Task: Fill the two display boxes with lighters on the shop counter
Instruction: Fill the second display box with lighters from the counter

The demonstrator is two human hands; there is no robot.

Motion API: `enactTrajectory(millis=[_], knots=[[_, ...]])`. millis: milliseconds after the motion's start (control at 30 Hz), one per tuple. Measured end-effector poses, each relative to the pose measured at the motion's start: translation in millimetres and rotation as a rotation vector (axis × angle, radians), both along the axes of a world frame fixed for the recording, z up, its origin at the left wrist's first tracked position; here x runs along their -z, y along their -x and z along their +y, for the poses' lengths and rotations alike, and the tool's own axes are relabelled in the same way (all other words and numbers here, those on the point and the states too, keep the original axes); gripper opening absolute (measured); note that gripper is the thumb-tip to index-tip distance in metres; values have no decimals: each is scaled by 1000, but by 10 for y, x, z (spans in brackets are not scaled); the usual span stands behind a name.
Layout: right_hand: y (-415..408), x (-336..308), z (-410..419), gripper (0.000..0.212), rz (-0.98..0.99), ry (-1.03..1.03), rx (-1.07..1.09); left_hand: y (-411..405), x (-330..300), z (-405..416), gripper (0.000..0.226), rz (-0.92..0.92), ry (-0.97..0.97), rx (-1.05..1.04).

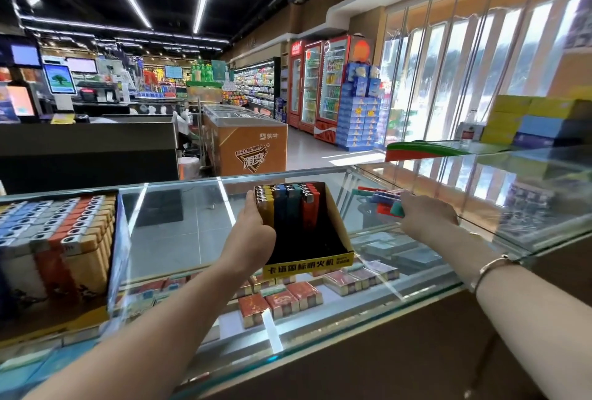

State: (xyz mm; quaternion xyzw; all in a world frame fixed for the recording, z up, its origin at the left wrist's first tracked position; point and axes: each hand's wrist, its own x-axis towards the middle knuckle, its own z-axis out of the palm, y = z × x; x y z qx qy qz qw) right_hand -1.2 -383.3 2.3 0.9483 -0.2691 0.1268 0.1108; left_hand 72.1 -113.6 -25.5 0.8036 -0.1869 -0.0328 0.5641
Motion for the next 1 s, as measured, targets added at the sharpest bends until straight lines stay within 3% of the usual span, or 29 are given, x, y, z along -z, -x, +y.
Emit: enactTrajectory(millis=[167,300,633,800,1000], knots=[[263,-76,-223,20,146,-8,156,13,5,6,82,13,13,20],[377,-4,-296,15,251,-71,103,29,16,18,80,28,36,42],[227,199,-263,21,-2,92,-134,73,35,58,82,8,45,48],[80,210,-280,33,-24,131,-295,66,43,64,82,18,59,63],[-87,192,-260,25,-2,55,-283,76,47,68,78,11,87,76]])
